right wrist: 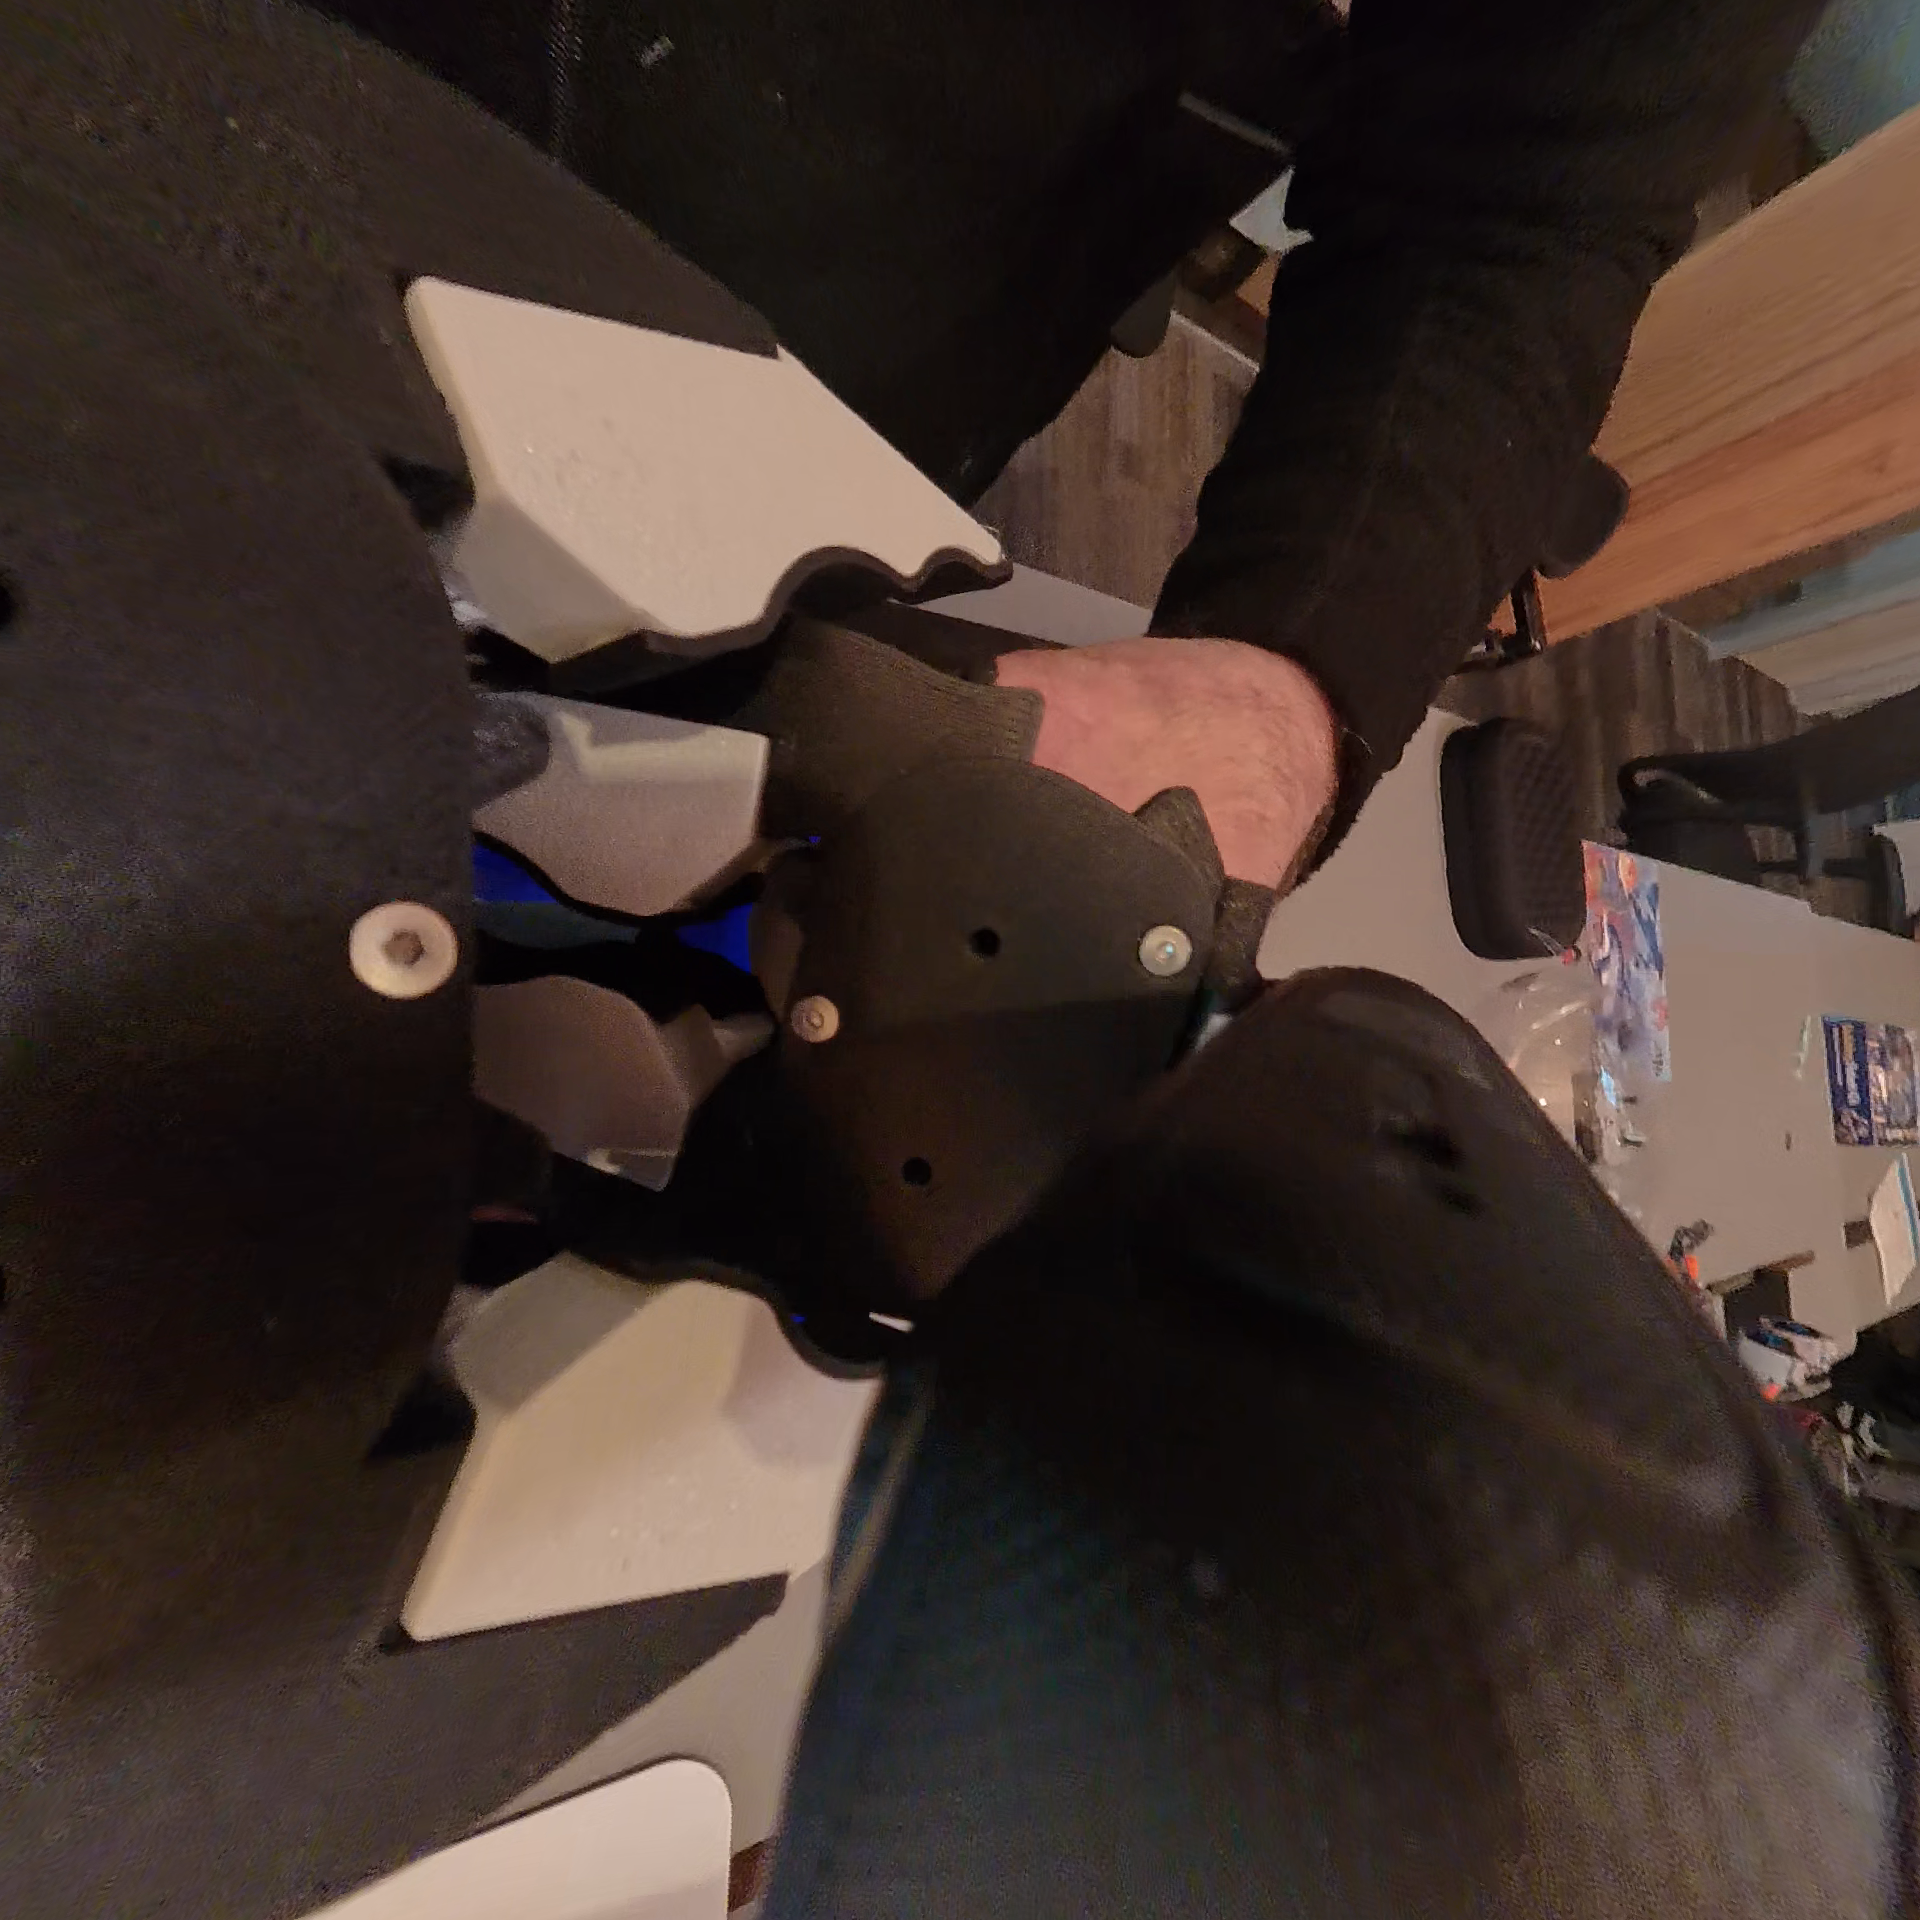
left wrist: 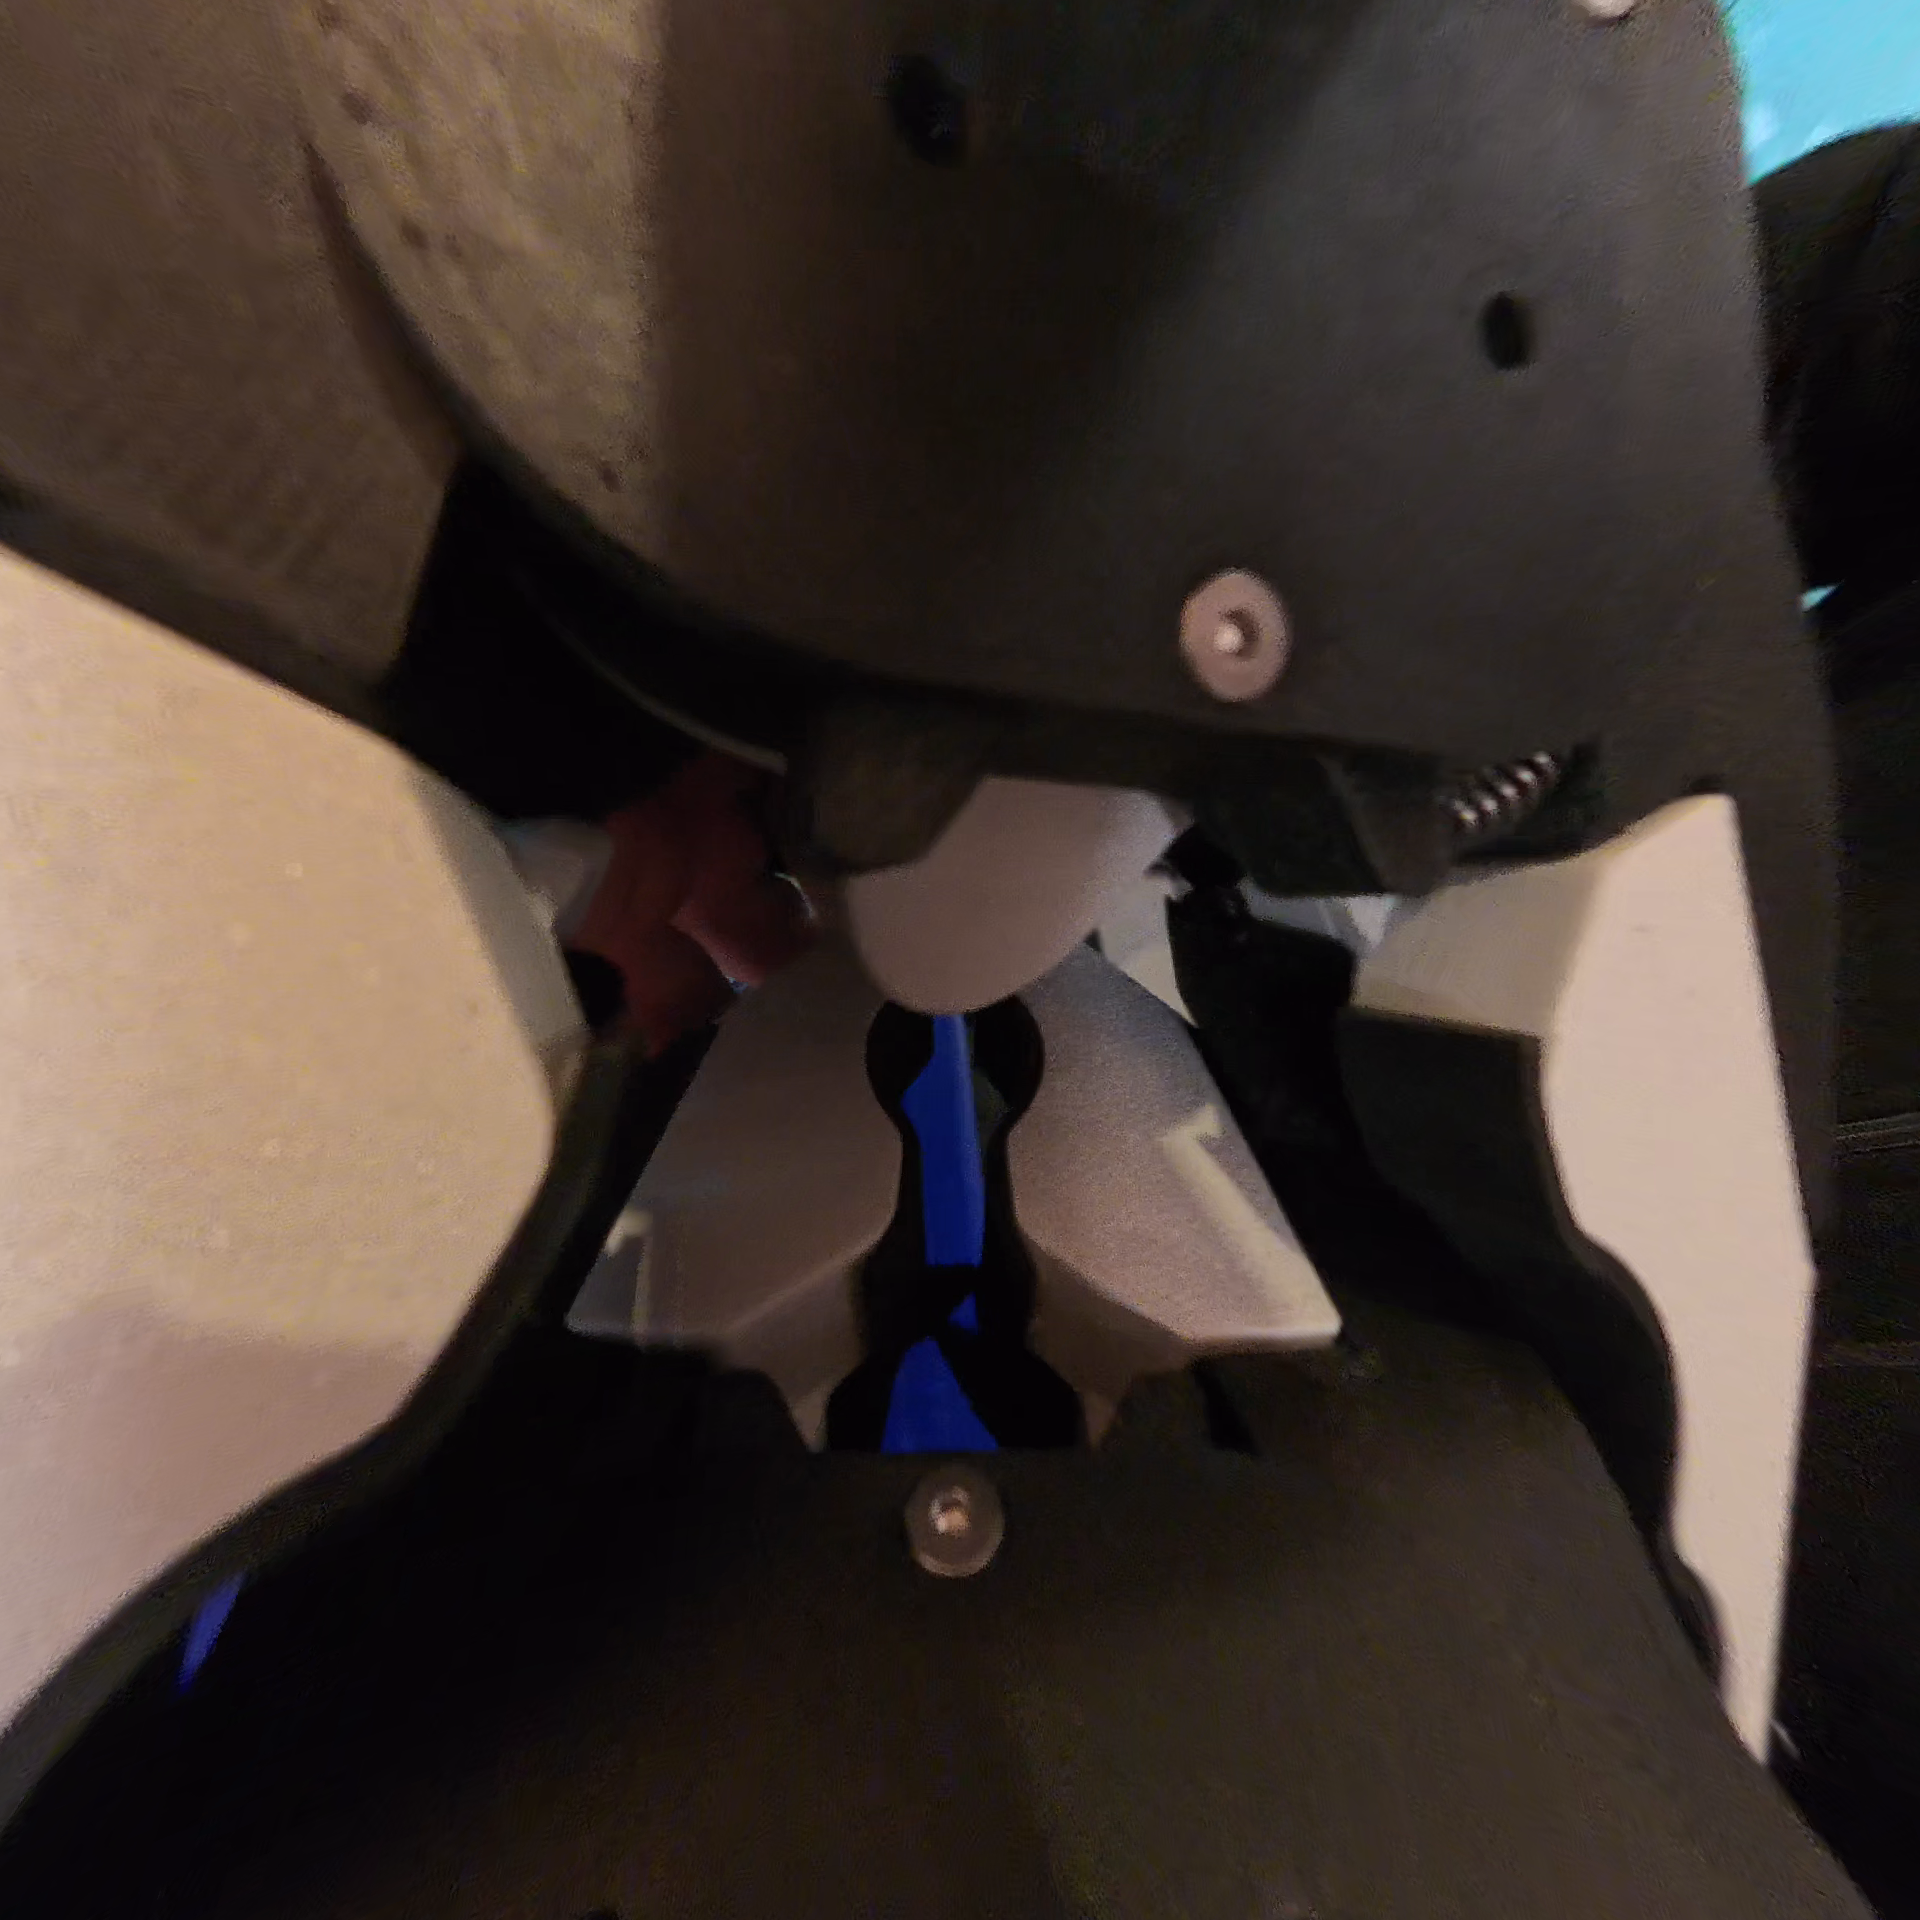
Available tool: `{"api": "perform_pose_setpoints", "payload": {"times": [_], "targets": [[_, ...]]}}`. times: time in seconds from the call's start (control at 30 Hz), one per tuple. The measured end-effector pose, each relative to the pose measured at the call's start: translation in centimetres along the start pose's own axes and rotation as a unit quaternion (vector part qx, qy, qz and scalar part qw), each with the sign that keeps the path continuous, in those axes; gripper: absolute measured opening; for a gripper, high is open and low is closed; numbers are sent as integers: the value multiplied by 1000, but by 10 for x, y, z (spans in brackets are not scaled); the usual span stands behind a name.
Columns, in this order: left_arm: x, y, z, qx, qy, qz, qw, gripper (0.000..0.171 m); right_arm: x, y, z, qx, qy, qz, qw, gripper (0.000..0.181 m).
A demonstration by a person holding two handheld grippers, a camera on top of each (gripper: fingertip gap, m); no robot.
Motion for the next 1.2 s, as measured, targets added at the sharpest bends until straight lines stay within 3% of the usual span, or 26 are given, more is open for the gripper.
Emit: {"api": "perform_pose_setpoints", "payload": {"times": [0.13,0.5,0.67,0.83,0.87,1.03,1.2], "targets": [[-1,-2,9,-5,20,-8,1000,0,4,3,-7,33,5,-10,999,140],[0,-11,28,13,79,0,997,0,13,0,-18,4,-2,6,1000,142],[-5,-3,26,18,59,-35,997,0,12,5,-20,22,6,20,1000,146],[-3,-2,23,30,30,-44,998,3,17,7,-21,31,6,-21,999,139],[1,-3,19,40,23,-35,998,0,19,9,-21,25,5,-30,999,145],[7,3,23,49,4,-52,997,0,33,-16,-14,-54,14,39,998,126],[-7,29,31,52,-37,-117,991,0,8,-25,-26,-117,-30,54,991,120]]}}
Point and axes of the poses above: each gripper's, where its closed fingertips meet, x back along the fingers, y out of its underside, z = x × y across the jaws, the point moved 4 cm from there along x, back along the fingers, and after that the axes turned 1 degree about -z, right-handed, at the moved point
